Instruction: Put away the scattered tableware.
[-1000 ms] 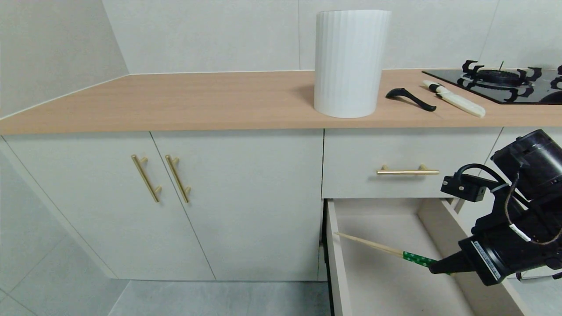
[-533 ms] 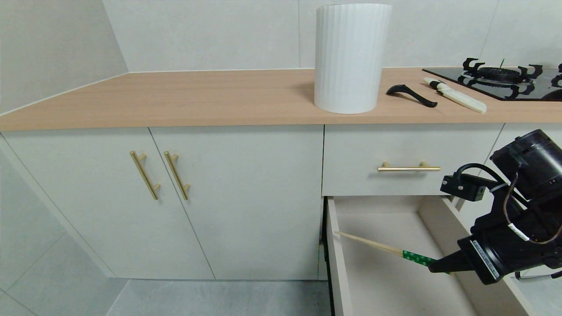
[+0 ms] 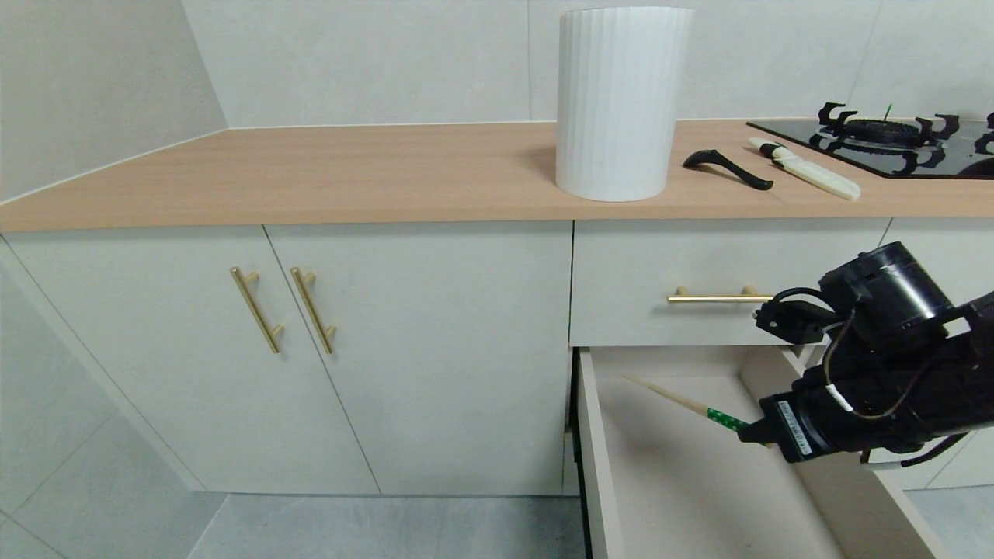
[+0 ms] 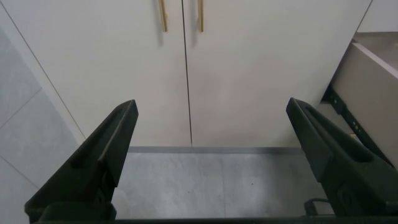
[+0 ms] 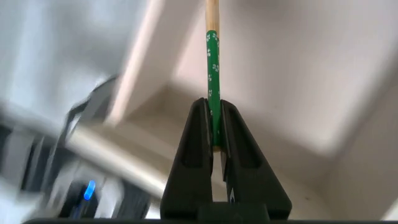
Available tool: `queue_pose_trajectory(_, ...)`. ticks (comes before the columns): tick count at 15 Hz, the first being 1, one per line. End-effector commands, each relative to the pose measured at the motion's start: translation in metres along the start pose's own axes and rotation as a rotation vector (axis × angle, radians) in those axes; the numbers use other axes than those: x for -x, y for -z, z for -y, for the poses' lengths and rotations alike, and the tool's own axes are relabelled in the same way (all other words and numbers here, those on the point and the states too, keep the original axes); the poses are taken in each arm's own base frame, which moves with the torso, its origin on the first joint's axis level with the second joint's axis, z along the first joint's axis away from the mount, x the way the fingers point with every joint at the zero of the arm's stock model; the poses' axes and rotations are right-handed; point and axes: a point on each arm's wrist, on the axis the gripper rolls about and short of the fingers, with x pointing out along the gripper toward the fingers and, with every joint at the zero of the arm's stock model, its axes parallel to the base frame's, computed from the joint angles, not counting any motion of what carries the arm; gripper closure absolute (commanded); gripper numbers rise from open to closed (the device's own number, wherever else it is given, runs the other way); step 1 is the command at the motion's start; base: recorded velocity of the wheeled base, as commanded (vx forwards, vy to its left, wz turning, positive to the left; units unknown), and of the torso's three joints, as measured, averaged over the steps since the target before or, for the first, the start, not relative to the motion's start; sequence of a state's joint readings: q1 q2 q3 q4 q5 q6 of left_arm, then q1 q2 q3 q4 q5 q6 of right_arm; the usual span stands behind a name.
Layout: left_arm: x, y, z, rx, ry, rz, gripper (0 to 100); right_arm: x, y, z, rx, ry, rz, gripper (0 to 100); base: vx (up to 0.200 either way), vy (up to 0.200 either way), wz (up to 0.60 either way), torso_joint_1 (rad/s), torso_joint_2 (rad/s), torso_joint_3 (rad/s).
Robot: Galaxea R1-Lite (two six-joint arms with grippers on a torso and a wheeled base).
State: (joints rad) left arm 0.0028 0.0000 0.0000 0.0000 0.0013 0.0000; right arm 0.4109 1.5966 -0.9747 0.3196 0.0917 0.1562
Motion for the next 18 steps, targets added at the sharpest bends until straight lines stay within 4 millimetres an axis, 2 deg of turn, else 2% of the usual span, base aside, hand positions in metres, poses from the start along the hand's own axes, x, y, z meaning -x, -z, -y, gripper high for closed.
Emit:
queue_pose_trajectory(1, 0.0, 0.0, 0.0, 0.0, -0.001, -0.002, 0, -0.029, -0.003, 0.002, -0.032, 0.04, -0.049, 100, 0.0, 0.0, 0.0, 0.0, 0.0, 0.0)
queue_pose_trajectory(5, 0.0, 0.0, 0.0, 0.0, -0.001, 0.0, 0, -0.07, -0.006, 0.006, -0.088, 0.051, -0.079, 100, 0.0, 0.0, 0.0, 0.0, 0.0, 0.0)
queue_pose_trajectory(6, 0.0, 0.0, 0.0, 0.0, -0.001, 0.0, 0, -0.088, -0.006, 0.007, -0.112, 0.056, -0.087, 100, 0.0, 0.0, 0.0, 0.0, 0.0, 0.0)
queue_pose_trajectory(8, 0.0, 0.0, 0.0, 0.0, -0.001, -0.002, 0, -0.105, -0.005, 0.009, -0.12, 0.066, -0.099, 100, 0.0, 0.0, 0.0, 0.0, 0.0, 0.0)
queue_pose_trajectory(9, 0.0, 0.0, 0.0, 0.0, -0.001, -0.002, 0, -0.122, -0.001, 0.011, -0.136, 0.088, -0.119, 100, 0.0, 0.0, 0.0, 0.0, 0.0, 0.0)
queue_pose_trajectory(11, 0.0, 0.0, 0.0, 0.0, -0.001, -0.002, 0, -0.143, 0.001, 0.013, -0.166, 0.122, -0.11, 100, 0.0, 0.0, 0.0, 0.0, 0.0, 0.0)
queue_pose_trajectory(13, 0.0, 0.0, 0.0, 0.0, -0.001, -0.002, 0, -0.156, 0.002, 0.014, -0.194, 0.132, -0.09, 100, 0.0, 0.0, 0.0, 0.0, 0.0, 0.0)
queue_pose_trajectory(15, 0.0, 0.0, 0.0, 0.0, -0.001, 0.0, 0, -0.16, 0.003, 0.014, -0.196, 0.135, -0.094, 100, 0.0, 0.0, 0.0, 0.0, 0.0, 0.0)
queue_pose_trajectory(18, 0.0, 0.0, 0.0, 0.0, -0.001, -0.002, 0, -0.176, 0.013, 0.013, -0.189, 0.153, -0.147, 100, 0.0, 0.0, 0.0, 0.0, 0.0, 0.0)
